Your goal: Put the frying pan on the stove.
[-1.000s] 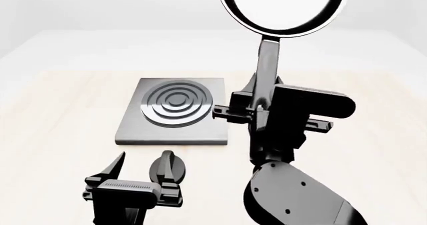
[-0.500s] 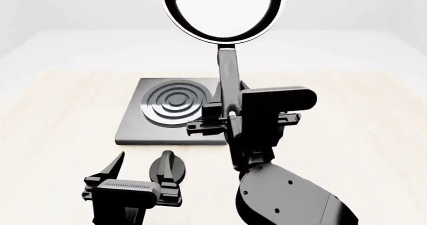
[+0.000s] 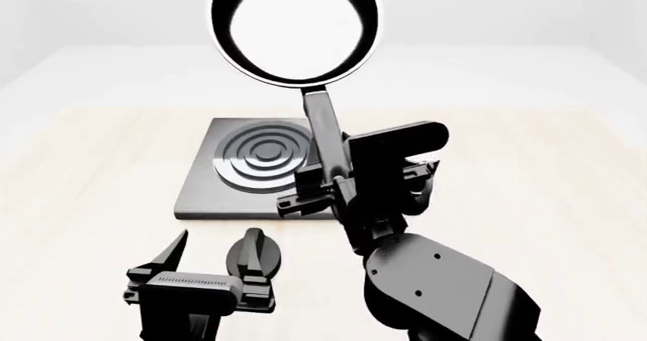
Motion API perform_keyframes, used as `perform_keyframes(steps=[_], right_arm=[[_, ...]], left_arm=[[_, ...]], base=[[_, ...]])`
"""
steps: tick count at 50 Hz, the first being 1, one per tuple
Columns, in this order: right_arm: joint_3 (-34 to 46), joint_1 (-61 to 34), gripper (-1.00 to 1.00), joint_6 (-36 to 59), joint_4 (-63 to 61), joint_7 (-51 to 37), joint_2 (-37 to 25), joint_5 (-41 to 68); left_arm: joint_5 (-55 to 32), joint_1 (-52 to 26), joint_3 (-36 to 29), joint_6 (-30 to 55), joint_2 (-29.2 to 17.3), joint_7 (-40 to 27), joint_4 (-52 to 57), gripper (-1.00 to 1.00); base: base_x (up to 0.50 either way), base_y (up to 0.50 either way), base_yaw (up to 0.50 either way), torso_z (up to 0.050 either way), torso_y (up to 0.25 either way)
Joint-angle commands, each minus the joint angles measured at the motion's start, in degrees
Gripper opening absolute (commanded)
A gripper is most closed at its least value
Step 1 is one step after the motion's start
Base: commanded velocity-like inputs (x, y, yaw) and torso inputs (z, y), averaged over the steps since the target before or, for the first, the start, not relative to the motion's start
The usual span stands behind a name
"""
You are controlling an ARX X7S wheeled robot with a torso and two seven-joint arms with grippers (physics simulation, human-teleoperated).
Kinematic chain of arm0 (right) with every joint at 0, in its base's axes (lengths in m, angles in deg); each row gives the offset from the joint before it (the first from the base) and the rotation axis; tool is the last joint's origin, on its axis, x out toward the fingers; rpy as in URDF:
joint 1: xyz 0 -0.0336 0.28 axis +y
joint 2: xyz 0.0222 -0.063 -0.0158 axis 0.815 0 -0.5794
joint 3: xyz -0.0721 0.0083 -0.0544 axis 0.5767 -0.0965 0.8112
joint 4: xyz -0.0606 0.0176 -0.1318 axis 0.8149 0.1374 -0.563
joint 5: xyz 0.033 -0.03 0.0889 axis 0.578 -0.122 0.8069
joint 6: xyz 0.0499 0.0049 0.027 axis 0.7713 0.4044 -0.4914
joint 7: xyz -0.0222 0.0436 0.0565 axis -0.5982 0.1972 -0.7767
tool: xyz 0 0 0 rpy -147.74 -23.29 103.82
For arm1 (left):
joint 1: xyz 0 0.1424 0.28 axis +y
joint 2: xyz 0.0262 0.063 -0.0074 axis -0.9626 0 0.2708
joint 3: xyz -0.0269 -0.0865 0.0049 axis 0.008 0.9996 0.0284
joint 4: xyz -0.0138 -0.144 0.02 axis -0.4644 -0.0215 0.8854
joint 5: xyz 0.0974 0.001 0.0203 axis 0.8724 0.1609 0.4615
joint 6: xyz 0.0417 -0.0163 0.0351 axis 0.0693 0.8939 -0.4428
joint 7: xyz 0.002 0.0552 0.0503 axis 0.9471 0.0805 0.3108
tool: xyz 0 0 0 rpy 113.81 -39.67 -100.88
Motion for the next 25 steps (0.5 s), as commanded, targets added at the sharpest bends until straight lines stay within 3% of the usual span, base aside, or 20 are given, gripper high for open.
perform_keyframes(steps=[1, 25], right_arm=[[-1.5, -3.7, -1.00, 1.5, 0.7, 2.9, -0.7, -1.8], [-2.2, -7.0, -1.00, 4.2, 13.0, 9.0, 0.4, 2.8]], left_arm=[[-0.1, 0.0, -0.1, 0.1, -0.2, -0.2, 0.2, 1.00], [-0.3, -0.2, -0.4, 0.2, -0.5, -0.6, 0.6, 1.00]], base=[[0.00, 0.00, 0.00, 0.000, 0.000], [0.00, 0.00, 0.00, 0.000, 0.002]])
